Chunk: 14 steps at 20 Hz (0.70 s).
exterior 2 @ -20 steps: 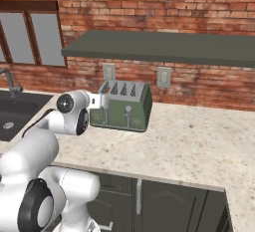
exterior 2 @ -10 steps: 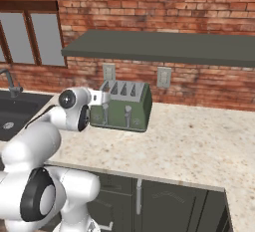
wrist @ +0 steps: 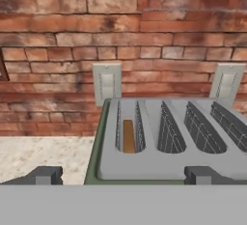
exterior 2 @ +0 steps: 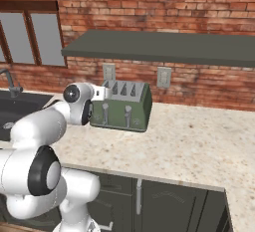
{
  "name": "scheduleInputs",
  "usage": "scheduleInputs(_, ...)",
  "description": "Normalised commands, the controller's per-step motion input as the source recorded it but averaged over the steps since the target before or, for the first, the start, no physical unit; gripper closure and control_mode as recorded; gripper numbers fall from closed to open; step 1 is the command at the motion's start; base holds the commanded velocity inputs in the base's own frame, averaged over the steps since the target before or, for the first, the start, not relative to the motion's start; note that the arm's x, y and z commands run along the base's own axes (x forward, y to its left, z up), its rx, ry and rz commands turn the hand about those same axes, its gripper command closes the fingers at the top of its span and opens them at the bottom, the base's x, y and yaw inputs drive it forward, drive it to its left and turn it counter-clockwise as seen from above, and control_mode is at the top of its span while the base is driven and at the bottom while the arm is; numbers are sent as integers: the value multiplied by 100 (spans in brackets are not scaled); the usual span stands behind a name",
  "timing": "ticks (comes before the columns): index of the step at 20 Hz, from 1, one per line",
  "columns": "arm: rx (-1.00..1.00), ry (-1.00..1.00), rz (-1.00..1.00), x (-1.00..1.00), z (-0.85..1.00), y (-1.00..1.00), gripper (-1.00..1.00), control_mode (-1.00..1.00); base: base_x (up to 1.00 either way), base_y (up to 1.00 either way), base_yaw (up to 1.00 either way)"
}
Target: Start the toaster. Once the lever pops up, take the bread to the plate on the dining counter.
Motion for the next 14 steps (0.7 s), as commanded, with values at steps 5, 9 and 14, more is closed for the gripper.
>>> scheduleInputs(5, 0, 0, 0, 21, 0, 0, -100, -100, 0, 0, 0)
scheduleInputs(9, 0, 0, 0, 21, 0, -1, -100, -100, 0, 0, 0)
scheduleInputs(14, 0, 0, 0, 24, 0, 0, -100, -100, 0, 0, 0)
